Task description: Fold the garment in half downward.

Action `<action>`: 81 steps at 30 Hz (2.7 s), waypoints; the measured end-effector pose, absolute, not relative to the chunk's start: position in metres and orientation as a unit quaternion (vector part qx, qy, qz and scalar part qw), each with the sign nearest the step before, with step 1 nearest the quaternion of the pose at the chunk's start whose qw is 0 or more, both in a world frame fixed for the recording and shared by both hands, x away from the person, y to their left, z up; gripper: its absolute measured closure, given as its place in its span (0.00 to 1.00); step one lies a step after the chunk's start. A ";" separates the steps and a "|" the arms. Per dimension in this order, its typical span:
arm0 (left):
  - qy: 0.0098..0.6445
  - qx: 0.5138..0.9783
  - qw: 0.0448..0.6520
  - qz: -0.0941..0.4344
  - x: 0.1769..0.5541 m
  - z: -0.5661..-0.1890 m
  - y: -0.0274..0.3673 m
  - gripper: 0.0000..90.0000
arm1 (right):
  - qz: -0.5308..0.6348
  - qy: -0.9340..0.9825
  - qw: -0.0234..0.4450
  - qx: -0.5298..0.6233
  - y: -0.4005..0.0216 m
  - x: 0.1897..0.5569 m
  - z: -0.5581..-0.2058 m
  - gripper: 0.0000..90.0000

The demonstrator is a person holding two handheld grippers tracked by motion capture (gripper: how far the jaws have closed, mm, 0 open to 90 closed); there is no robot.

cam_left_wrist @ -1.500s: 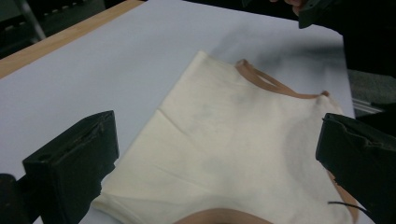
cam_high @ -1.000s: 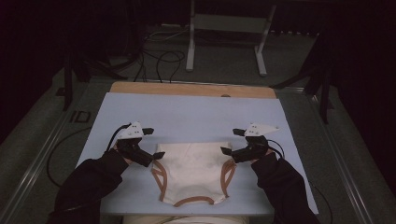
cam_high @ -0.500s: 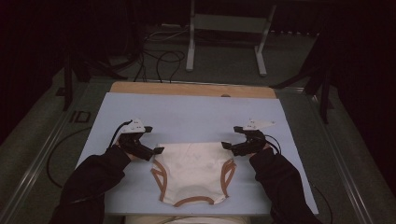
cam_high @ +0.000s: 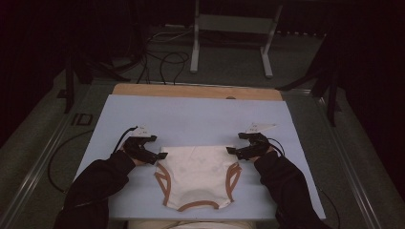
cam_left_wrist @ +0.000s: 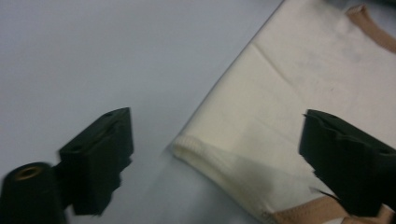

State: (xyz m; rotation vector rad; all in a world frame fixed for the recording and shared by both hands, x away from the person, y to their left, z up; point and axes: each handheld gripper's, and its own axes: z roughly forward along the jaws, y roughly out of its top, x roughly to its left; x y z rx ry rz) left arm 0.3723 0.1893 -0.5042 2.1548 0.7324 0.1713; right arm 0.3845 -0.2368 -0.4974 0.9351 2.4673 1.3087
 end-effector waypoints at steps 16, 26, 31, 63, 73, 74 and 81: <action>0.309 0.870 0.376 0.082 0.378 -0.518 0.186 0.40 | 0.389 0.858 0.071 0.327 -0.232 0.395 -0.520 0.41; 0.309 0.874 0.370 0.064 0.384 -0.520 0.181 0.63 | 0.378 0.866 0.065 0.322 -0.233 0.395 -0.521 0.65; 0.307 0.876 0.368 0.053 0.384 -0.520 0.179 0.74 | 0.374 0.869 0.066 0.317 -0.233 0.394 -0.521 0.73; 0.329 0.858 0.385 0.085 0.413 -0.503 0.174 0.97 | 0.376 0.858 0.106 0.333 -0.235 0.411 -0.506 0.96; 0.340 0.846 0.398 0.097 0.425 -0.503 0.172 0.97 | 0.378 0.847 0.120 0.354 -0.233 0.425 -0.505 0.96; 0.341 0.846 0.399 0.100 0.426 -0.503 0.172 0.97 | 0.377 0.846 0.121 0.356 -0.234 0.426 -0.505 0.96; 0.349 0.842 0.397 0.103 0.434 -0.507 0.170 0.97 | 0.374 0.843 0.124 0.367 -0.234 0.436 -0.506 0.96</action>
